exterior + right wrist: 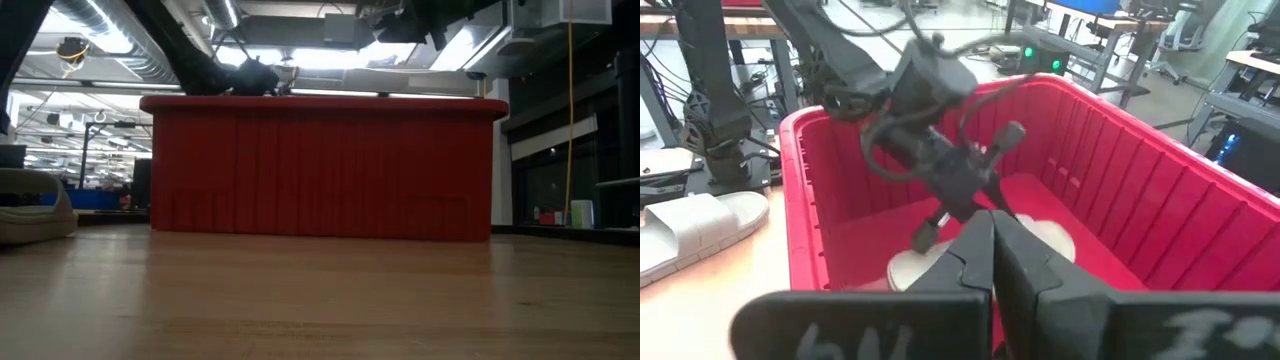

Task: Pick and place slides into bin
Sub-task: Put the right gray slide into the red bin

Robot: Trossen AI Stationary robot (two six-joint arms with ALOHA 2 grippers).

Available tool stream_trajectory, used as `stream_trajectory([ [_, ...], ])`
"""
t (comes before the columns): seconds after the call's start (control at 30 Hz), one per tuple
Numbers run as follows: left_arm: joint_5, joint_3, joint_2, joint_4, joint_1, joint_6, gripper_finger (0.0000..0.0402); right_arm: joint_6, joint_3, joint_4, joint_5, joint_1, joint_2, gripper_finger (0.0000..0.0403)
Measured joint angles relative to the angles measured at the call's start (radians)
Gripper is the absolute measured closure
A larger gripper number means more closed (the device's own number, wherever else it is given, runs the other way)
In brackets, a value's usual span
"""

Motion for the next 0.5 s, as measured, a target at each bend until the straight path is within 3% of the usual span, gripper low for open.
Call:
stream_trajectory([
  [0.5,-0.005,0.000,0.051,0.051,-0.015,-0.010,0.0398,0.003,0.000,0.005,0.000,0.000,0.000,0.0397],
])
